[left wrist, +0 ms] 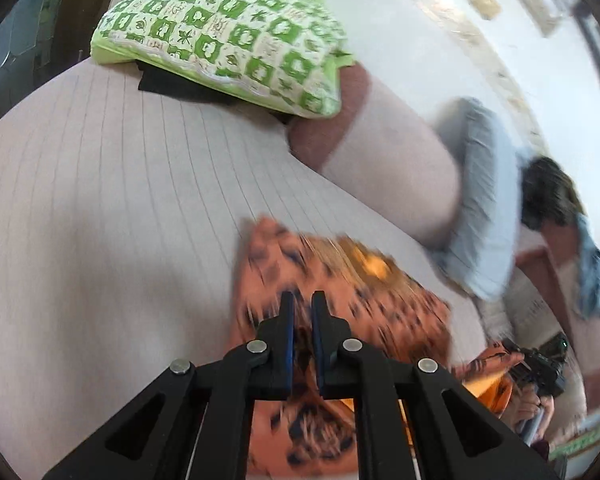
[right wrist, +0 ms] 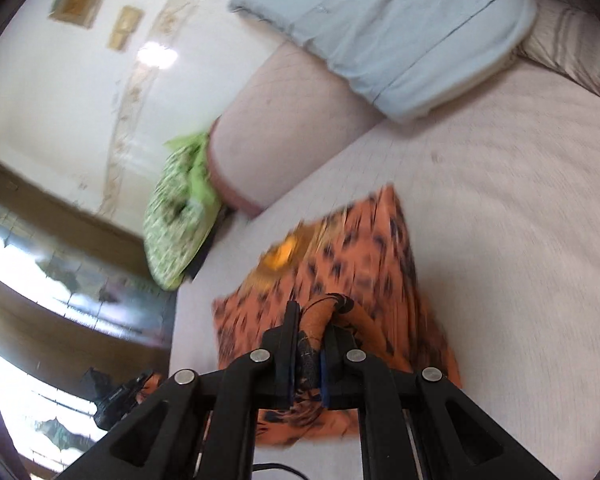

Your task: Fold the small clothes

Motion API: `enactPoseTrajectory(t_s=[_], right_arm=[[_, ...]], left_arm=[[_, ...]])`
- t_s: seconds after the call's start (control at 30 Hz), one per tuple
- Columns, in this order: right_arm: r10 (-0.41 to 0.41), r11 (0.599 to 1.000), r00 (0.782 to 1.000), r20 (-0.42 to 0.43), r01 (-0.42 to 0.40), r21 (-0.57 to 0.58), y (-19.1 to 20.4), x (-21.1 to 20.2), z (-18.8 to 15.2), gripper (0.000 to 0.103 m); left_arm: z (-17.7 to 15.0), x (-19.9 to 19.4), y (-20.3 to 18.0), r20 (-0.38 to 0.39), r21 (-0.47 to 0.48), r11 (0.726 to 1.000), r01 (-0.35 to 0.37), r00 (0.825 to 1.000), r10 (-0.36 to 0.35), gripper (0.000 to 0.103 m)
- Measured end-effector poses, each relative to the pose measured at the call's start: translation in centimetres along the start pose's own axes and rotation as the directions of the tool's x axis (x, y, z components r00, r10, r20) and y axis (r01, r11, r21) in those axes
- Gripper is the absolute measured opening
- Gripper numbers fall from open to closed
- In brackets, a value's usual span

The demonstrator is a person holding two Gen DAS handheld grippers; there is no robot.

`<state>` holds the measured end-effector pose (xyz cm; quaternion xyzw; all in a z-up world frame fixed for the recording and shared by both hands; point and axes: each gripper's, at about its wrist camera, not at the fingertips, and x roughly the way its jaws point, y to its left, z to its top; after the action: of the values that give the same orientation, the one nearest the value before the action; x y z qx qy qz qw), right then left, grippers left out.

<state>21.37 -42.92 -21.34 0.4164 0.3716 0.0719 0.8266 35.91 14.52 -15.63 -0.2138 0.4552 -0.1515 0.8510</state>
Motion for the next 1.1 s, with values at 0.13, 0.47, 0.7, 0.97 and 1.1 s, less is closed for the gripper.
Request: enactPoseTrajectory(t_s=[0.13,0.47,0.7,0.97,1.1], right_arm=[[-0.062,0.993,0.997,0.037,0.058,0.103,-2.6,6.2,5.3,0.008],[-0.035,0.962,0.985,0.171,-0.013,0.273,-9.8,11.6,7.5,0.075],[-0.059,0.988,0.965,0.257,0.019,0.156,-5.5,5.9,5.3,0.080],[-0.166,0.908,0.981,-0.100,0.113,-0.403,11.7,16.3,-0.3,0.068],[-0.206,0.823,0.959,-0.194,0.062,-0.565,18.8,23.2,-3.2,0.068]], left_arm=[[4.4,6.3,1.2,0.017,-0.045,0.995,-0.089,0.996,0.090,0.008],[0.5,7.5,1.9,0.132,-0.057,0.978,-0.199,0.970,0.205,0.009],[-7.1,4.8,-2.8,0.162,-0.058,0.961,-0.271,0.947,0.277,0.050],[-6.6,6.4,2.6,0.032,-0.179,0.905,-0.386,0.917,0.398,0.054],[-5.5,7.1,4.9,-0.034,-0.209,0.902,-0.377,0.925,0.378,0.054]])
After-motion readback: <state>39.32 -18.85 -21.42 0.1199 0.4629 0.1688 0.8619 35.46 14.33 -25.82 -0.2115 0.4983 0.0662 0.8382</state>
